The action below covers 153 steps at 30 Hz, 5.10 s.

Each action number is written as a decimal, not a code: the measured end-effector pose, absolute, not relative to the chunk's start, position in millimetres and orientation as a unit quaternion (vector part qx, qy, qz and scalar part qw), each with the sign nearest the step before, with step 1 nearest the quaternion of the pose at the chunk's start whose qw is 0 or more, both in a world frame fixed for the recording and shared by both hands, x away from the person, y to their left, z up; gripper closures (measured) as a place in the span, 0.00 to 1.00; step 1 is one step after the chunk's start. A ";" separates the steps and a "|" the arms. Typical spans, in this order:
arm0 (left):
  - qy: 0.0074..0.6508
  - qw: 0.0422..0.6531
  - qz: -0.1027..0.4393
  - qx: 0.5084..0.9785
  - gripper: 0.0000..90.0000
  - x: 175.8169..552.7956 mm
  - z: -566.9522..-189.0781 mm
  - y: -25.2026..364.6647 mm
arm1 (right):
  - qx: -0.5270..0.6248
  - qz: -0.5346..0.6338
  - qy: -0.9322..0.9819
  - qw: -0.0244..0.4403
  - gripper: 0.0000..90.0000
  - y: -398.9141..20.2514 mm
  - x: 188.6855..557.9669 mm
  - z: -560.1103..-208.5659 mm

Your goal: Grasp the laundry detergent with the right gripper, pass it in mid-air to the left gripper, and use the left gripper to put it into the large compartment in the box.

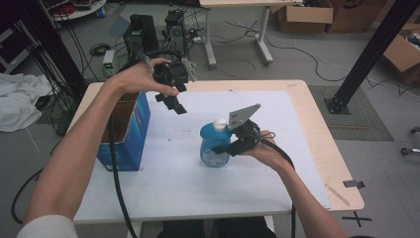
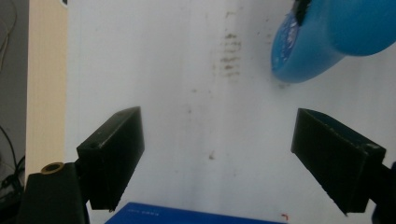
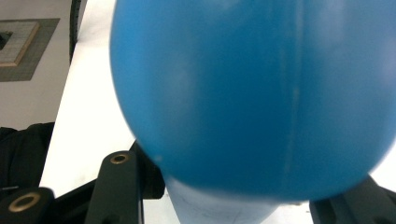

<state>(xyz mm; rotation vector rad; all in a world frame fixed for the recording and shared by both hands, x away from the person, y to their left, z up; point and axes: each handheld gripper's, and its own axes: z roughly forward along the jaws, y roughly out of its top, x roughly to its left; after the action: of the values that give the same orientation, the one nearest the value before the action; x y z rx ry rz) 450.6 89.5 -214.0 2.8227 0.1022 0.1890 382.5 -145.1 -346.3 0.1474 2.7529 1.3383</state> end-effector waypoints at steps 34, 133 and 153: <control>-0.019 0.190 0.021 0.981 0.19 418.3 -208.6 15.1 | 0.051 0.432 0.899 0.043 0.52 -160.3 410.7 -316.0; -0.002 0.162 0.015 0.987 0.42 417.5 -252.1 -6.6 | 0.054 0.433 0.900 0.015 0.50 -151.6 410.0 -338.9; 0.002 0.164 0.015 0.986 0.42 416.2 -250.1 -1.8 | 0.062 0.443 0.894 0.007 0.36 -150.8 409.8 -341.0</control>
<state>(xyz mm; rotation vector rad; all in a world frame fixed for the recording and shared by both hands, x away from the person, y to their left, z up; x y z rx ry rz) 416.2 -1.8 -250.1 2.8110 0.0066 0.0434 409.8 -150.8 -341.0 0.1945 2.7973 1.3857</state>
